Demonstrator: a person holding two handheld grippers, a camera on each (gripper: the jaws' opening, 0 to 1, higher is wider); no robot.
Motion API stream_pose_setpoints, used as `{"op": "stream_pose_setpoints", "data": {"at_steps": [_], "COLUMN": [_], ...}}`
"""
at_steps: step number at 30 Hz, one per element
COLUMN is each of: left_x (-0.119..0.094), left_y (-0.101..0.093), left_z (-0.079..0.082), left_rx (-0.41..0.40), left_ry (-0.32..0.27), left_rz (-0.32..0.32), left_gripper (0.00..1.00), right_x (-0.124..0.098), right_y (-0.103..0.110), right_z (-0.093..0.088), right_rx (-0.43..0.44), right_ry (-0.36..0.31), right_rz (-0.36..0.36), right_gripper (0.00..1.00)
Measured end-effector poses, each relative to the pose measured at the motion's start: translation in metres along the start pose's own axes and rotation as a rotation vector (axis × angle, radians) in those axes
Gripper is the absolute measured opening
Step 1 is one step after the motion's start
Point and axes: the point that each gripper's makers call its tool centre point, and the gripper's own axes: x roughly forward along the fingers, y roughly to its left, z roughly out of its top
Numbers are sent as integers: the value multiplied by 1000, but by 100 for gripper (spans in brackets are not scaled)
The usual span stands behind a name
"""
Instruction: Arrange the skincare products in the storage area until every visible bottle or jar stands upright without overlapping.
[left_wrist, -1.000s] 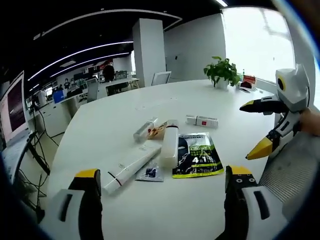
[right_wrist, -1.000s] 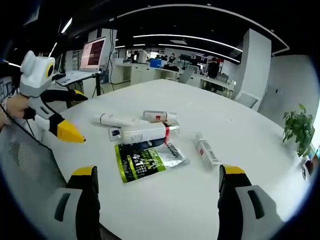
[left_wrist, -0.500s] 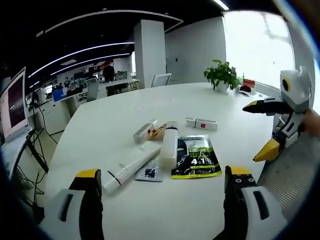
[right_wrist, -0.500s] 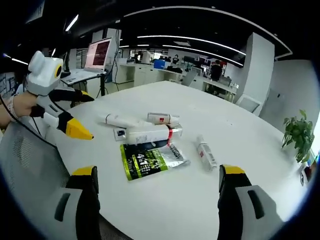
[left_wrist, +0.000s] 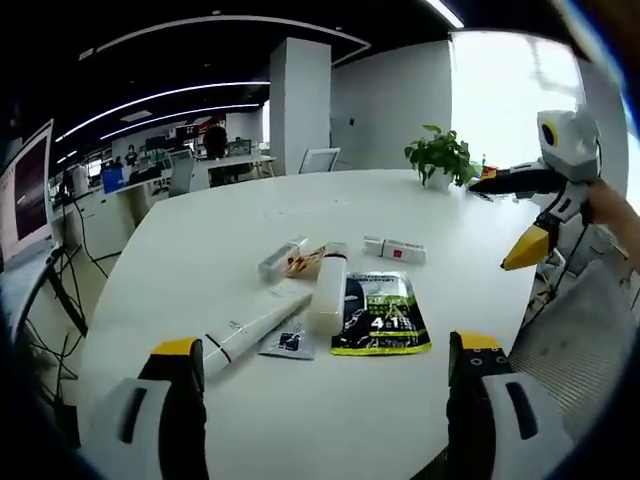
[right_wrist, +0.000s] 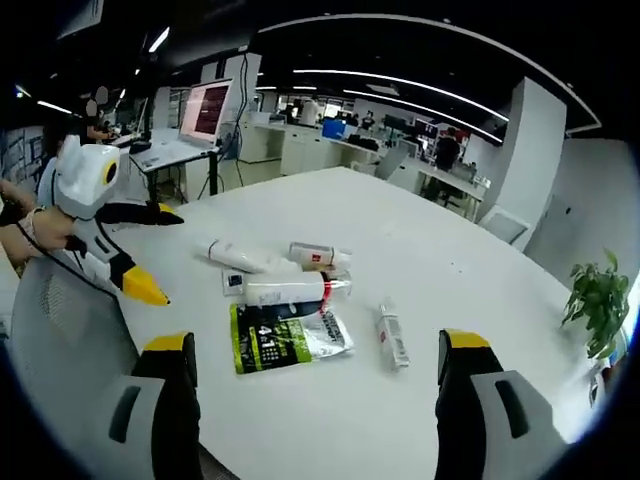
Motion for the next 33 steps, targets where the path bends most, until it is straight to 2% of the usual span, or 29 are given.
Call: {"op": "stream_pose_setpoints", "data": {"at_steps": [5,11,23,27,33], "left_x": [-1,-1,-1,-1,-1], "left_y": [-2,-2,1,2,2], "left_z": [2,3,2,2,2], "left_rx": [0,-8,0,-9,-10], "left_ry": [-8,-11,0,-3,0], "left_rz": [-5,-4,7,10,7], "left_gripper": [96,96,96,96,95], "right_x": [13,30,73,85,105], "right_y": [-16,-19,-11,-6,-5], "right_z": [6,22,45,49,54], "right_rx": [-78,-162,-258,-275,-306], "right_ry": [53,83,131,156,194], "right_rz": [22,63,173,225,266], "right_gripper": [100,100,100,100,100]}}
